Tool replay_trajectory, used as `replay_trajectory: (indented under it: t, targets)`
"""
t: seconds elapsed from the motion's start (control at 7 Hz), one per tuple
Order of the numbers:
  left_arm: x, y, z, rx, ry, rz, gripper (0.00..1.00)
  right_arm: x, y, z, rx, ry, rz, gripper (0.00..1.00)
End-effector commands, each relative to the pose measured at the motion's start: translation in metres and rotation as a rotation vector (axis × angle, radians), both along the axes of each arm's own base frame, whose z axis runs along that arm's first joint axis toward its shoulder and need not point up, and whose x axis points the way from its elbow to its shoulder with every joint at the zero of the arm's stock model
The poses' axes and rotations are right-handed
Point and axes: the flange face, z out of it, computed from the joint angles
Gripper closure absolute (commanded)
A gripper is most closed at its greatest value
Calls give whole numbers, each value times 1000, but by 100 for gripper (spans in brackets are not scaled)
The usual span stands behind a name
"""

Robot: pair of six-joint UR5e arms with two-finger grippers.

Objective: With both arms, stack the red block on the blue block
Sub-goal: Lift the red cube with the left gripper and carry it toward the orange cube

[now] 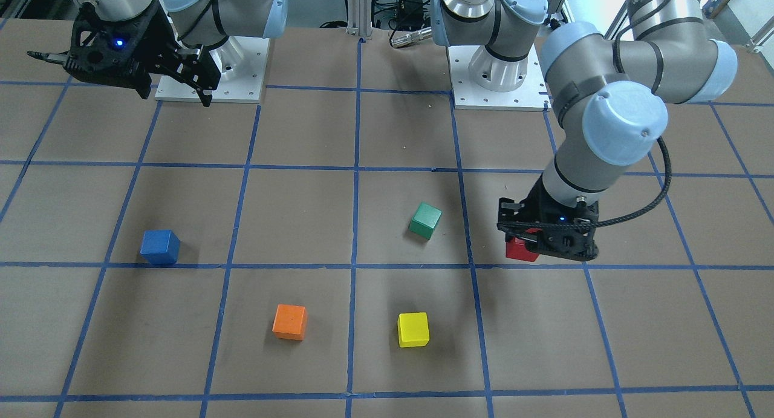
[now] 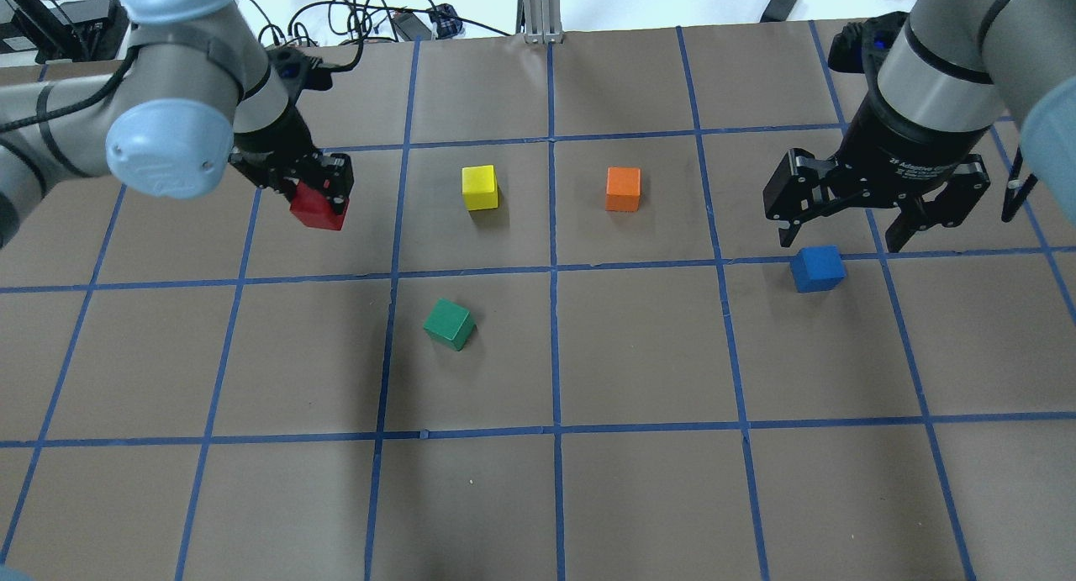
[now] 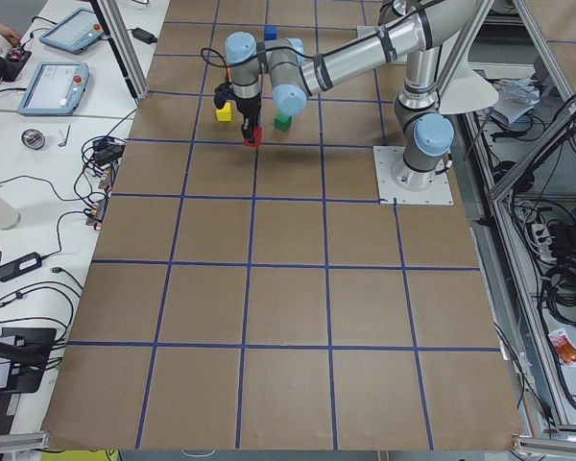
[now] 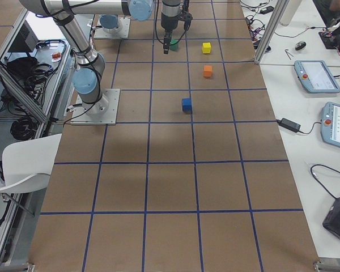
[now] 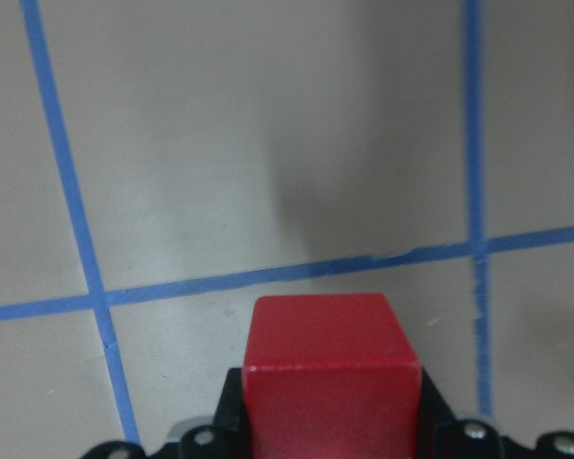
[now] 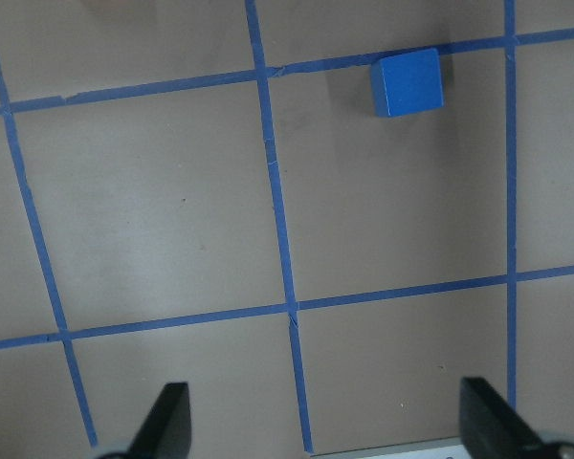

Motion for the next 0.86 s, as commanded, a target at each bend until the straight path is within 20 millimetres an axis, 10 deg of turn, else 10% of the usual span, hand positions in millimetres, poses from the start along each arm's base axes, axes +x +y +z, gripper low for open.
replay_trajectory:
  t: [0.0, 0.29, 0.71]
  targets:
    - [-117, 9, -9, 42, 79, 12, 98, 0, 0, 0, -4, 4, 0, 0]
    - [-191, 15, -48, 20, 139, 109, 98, -1, -1, 0, -6, 11, 5, 0]
    - [-227, 8, -119, 11, 48, 194, 97, 0, 0, -1, 0, 13, 13, 0]
